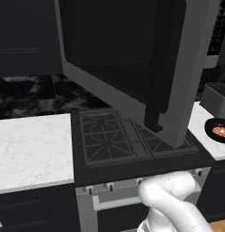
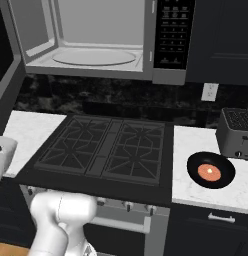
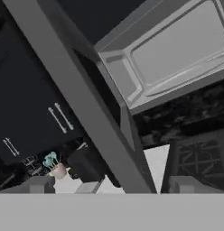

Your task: Open the microwave, place the bowl with waffle inside the microwave, then close the microwave door and turn it on.

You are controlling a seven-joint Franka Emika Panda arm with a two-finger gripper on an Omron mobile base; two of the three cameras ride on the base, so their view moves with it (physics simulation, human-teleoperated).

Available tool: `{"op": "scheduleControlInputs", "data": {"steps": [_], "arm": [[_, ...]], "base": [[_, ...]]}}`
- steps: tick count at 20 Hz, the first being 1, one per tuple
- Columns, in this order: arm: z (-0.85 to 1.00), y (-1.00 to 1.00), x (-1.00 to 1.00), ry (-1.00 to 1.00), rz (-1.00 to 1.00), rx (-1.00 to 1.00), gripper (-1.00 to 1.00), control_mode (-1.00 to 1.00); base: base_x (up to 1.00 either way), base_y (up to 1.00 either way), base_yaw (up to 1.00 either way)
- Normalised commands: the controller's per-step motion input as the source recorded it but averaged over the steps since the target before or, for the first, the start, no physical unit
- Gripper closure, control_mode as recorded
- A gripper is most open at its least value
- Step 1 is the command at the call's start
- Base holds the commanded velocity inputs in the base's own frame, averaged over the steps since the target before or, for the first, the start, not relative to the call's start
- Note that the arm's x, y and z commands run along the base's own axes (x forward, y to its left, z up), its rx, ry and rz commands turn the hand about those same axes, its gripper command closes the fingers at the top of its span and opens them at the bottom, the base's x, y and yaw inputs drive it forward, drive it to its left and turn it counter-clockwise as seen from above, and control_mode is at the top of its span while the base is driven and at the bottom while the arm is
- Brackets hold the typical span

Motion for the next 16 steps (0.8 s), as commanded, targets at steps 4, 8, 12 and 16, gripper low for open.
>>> {"op": "scheduleControlInputs", "data": {"steps": [4, 8, 12, 16], "arm": [[-0.04, -0.51, 0.71, 0.16, 0.54, 0.23, -1.0, -1.0], [-0.24, -0.12, 1.0, 0.23, 0.48, 0.26, -1.0, -1.0], [-0.26, 0.49, 1.0, 0.25, 0.32, 0.17, -1.0, -1.0], [-0.22, 0.83, 0.88, 0.08, 0.2, 0.08, -1.0, -1.0]], "base": [[0.0, 0.0, 0.0], [0.0, 0.0, 0.0], [0.0, 0.0, 0.0], [0.0, 0.0, 0.0]]}}
